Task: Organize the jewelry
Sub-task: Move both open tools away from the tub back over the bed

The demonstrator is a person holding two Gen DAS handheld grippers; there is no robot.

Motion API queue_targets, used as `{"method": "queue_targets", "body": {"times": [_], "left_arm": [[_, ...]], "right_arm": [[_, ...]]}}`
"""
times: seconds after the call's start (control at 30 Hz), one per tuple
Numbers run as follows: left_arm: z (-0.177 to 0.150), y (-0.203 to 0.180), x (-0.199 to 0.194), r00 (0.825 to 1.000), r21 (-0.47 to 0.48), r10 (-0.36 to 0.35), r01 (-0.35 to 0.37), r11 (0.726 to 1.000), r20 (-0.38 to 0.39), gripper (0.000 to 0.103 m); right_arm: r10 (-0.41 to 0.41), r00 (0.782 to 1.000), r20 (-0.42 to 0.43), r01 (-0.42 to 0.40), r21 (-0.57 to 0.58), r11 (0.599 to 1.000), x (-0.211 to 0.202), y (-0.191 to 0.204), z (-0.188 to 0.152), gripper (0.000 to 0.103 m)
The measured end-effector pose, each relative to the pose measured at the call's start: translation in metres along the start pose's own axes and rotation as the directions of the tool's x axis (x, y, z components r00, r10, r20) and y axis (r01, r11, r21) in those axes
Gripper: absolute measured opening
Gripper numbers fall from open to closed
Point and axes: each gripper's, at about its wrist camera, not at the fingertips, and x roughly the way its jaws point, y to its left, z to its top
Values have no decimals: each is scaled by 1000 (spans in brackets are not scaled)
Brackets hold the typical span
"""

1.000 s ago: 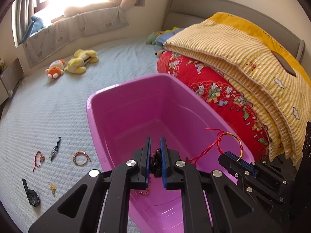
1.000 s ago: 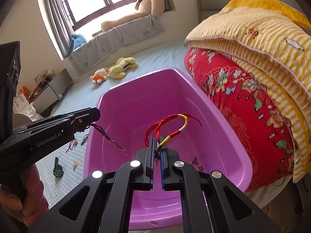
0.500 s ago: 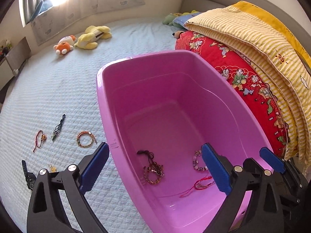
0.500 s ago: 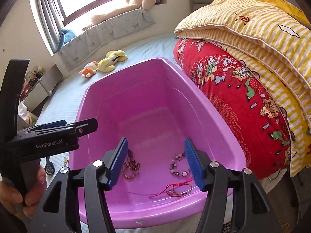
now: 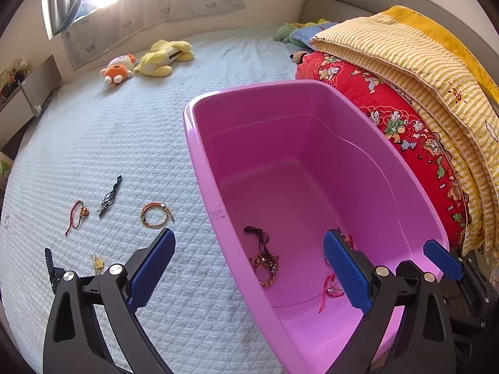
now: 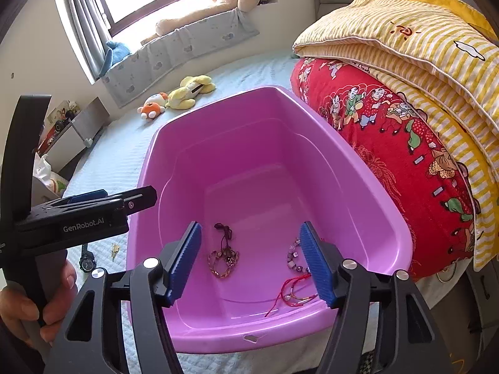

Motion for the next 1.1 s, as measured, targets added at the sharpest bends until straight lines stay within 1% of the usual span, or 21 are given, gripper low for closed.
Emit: {"method": "queue_targets", "body": {"times": [0.13,0.33,0.5,0.87,1.1], "left_arm": [[-7,10,-10,1000,1,1,-1,1000,8,94],[-18,32,-24,1000,-36,-5,5,999,23,94],[-33,54,-34,1000,-56,8,-6,998,26,94],[-72,112,-56,999,-119,28,-26,993,16,94],[-111,157,-68,998,-143,56,-53,988,21,94]], "right_arm": [[19,1000,9,-19,-8,1000,-6,8,-7,66],[43,999,0,-43,-40,998,-15,25,-15,66],[70,998,3,-70,-78,994,-23,45,-21,67],[154,988,-21,-156,-144,977,-26,103,-42,67],[219,974,-54,-226,-199,954,-20,147,-63,68]]}}
